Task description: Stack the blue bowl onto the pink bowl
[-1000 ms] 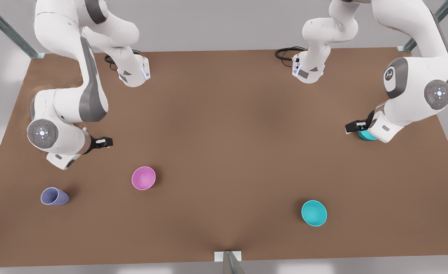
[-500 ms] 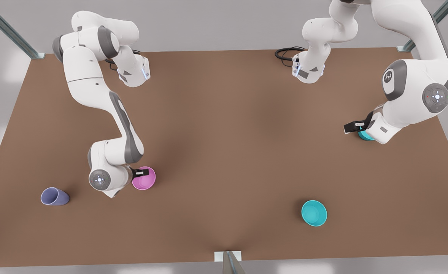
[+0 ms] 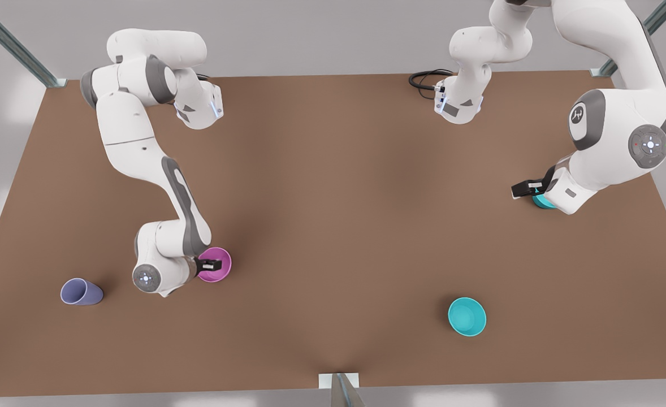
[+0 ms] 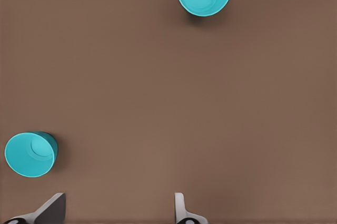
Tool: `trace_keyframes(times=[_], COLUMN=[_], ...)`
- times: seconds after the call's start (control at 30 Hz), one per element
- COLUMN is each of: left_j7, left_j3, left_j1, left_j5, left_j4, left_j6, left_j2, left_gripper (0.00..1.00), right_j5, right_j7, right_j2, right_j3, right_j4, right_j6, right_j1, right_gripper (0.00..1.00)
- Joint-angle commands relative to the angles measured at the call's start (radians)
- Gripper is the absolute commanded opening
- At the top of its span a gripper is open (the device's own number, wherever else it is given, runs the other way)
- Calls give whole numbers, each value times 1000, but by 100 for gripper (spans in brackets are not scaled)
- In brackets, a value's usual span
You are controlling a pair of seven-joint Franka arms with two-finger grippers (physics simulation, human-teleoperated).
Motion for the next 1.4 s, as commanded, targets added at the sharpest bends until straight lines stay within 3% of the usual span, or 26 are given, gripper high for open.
trace_keyframes(times=[0.0, 0.03, 0.1, 0.17, 0.37, 0.5, 0.6, 0.83, 1.07, 1.1, 1.13, 1.37], left_j7=[6, 6, 6, 6, 6, 6, 6, 6, 6, 6, 4, 7], left_j3=[0, 0, 0, 0, 0, 0, 0, 0, -3, -3, -3, 3], left_j1=[0, 0, -1, -1, -1, -1, 0, -1, -8, -9, -9, 12], left_j5=[1, 1, 1, 1, 1, 1, 1, 1, -1, -1, -1, 4], left_j4=[1, 1, 2, 4, 15, 15, 15, 15, 70, 82, 97, 214], left_j6=[0, 0, 0, 0, -1, -1, 0, 0, 13, 13, 13, 16], left_j2=[-2, 0, -2, -2, -2, 6, 6, 6, 66, 83, 95, 258], left_gripper=[100, 100, 100, 100, 100, 100, 100, 100, 100, 100, 100, 100], right_j5=[6, 6, 37, 37, 37, 37, 40, 41, 40, 40, 38, 32], right_j7=[51, 48, 29, 29, 31, 74, 304, 931, 977, 968, 970, 979], right_j2=[1, 1, 10, 13, -2, -10, 16, 147, 213, 219, 223, 179], right_j3=[0, 2, 0, 0, 21, 107, 183, 189, 186, 186, 186, 184], right_j4=[1, 0, 1, 6, 46, 107, 136, 243, 296, 297, 302, 328], right_j6=[19, 19, 17, 17, -33, -49, 40, 276, 302, 302, 304, 255], right_j1=[-3, -5, -9, -15, -11, 35, 147, 451, 485, 483, 483, 482], right_gripper=[72, 51, 32, 22, 21, 21, 21, 21, 21, 55, 100, 100])
